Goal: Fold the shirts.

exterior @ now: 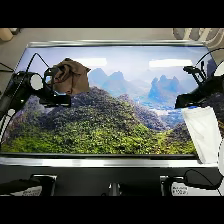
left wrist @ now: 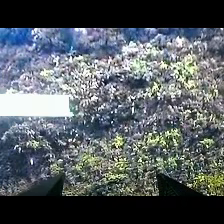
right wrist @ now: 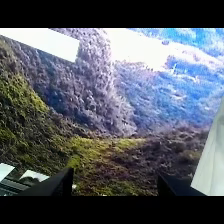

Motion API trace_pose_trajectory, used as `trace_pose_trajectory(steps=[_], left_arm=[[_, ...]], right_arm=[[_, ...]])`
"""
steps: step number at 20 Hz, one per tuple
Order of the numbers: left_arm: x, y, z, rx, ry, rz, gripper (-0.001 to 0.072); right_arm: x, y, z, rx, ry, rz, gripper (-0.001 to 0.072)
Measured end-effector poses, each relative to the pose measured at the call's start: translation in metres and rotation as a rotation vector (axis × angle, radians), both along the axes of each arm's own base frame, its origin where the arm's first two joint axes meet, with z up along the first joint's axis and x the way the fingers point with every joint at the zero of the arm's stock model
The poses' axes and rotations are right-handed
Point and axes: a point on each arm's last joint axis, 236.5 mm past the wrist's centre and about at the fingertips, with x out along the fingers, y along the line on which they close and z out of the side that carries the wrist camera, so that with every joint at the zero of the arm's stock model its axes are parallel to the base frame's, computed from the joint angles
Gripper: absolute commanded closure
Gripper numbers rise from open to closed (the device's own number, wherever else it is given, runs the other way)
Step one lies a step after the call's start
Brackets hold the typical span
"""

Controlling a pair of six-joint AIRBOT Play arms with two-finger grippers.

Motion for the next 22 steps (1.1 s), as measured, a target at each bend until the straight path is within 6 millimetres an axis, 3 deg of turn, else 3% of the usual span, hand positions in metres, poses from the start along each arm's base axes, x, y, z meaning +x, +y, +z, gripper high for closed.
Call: trace_pose_trajectory(steps=[15, 22], left_arm=[[0.002, 0.000, 0.000, -0.002, -0.006, 0.000, -0.0013], [0.051, -0.012, 0.013, -0.051, -0.215, 0.005, -0.0009]], right_arm=[[0.000, 0.000, 0.000, 0.000, 0.000, 0.000, 0.0181], [0.016, -0.001, 0.002, -0.002, -0.067, -0.012, 0.0181]])
